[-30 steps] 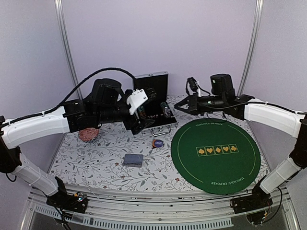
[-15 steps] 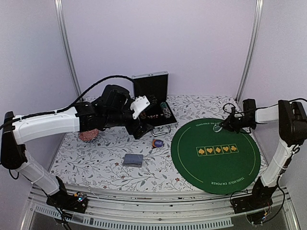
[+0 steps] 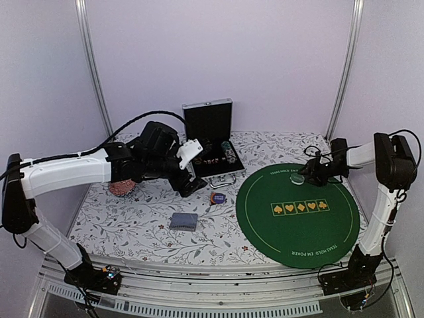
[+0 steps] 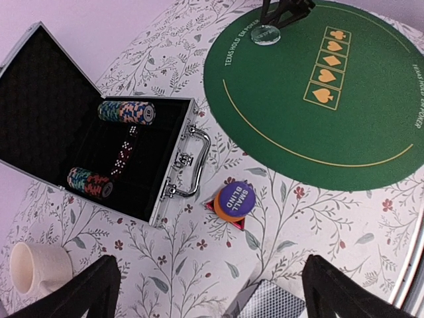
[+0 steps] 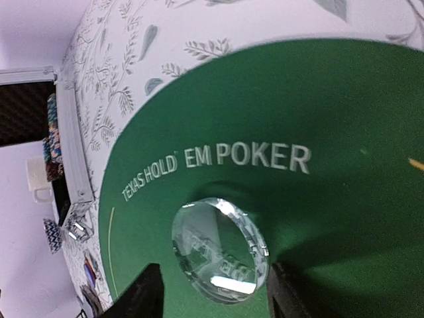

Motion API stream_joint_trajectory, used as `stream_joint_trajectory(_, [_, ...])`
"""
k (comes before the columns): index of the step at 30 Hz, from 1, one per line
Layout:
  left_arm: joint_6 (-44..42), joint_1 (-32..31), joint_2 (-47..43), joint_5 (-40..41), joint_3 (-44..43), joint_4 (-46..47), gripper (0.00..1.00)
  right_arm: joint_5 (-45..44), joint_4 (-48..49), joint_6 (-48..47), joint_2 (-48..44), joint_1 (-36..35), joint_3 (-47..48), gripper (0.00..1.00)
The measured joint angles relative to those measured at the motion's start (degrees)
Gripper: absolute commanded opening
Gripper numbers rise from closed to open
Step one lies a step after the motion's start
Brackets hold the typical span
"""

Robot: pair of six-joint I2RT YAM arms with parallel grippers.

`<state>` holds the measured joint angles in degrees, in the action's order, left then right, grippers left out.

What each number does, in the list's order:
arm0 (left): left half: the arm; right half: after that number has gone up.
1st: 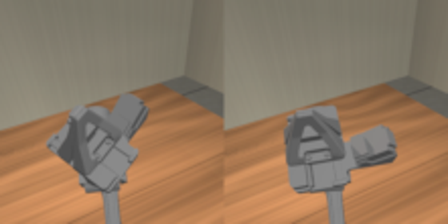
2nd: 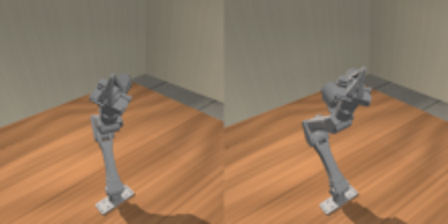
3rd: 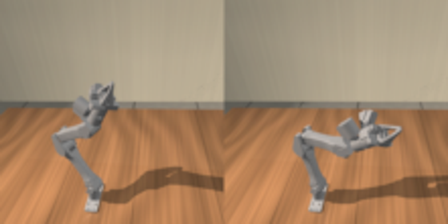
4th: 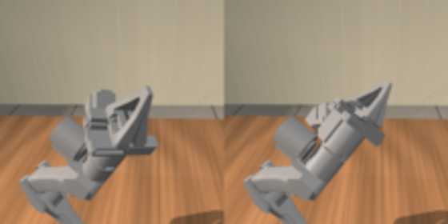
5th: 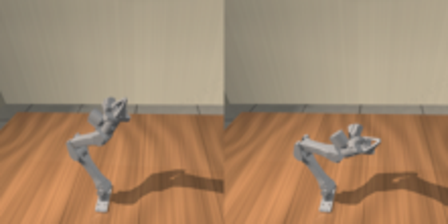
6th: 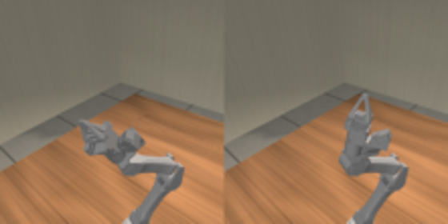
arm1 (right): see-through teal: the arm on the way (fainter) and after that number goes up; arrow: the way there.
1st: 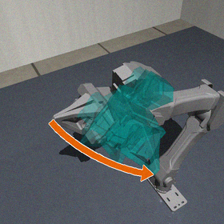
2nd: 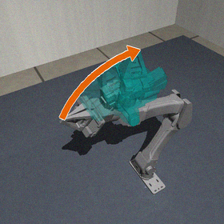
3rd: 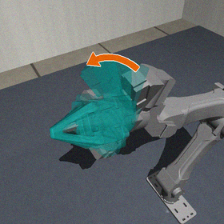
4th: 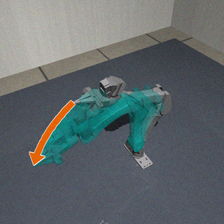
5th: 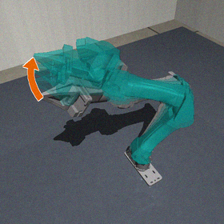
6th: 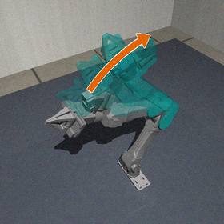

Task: Distribute texas hold em gaming equipment
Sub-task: Place the dealer button in the dealer area, then pick up the small blind button from the center of the board.

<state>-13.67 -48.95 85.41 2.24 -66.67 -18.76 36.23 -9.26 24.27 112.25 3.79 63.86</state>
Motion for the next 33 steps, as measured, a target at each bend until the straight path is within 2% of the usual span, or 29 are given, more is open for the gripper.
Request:
stream_joint_trajectory(2, [0.3, 0.2, 0.4, -0.9, 0.0, -0.4, 0.98, -2.1, -2.0, -1.0, -0.4, 0.0, 0.3, 0.78])
stream_joint_trajectory(4, [0.5, 0.3, 0.9, -2.0, 0.0, -0.6, 0.98, -6.0, -4.6, -2.0, -2.3, -0.2, 0.7, 0.99])
stream_joint_trajectory(11, [1.6, 0.8, 7.7, -7.8, -1.8, -2.6, 0.98, -22.4, -13.0, -6.1, -13.9, -4.2, 1.6, 0.99])
stream_joint_trajectory(17, [1.8, 1.0, 18.9, -11.6, -7.8, -4.5, 0.98, -28.7, -16.2, -7.6, -20.5, -11.5, 1.5, 0.99])
stream_joint_trajectory(27, [-0.1, 1.4, 34.0, -12.5, -19.3, -6.4, 0.92, -28.0, -17.4, -8.5, -21.4, -22.9, 0.7, 0.99])
stream_joint_trajectory(33, [-0.6, 2.1, 38.0, -12.2, -21.6, -8.1, 0.86, -28.0, -17.4, -8.5, -21.1, -24.3, 0.2, 0.99])
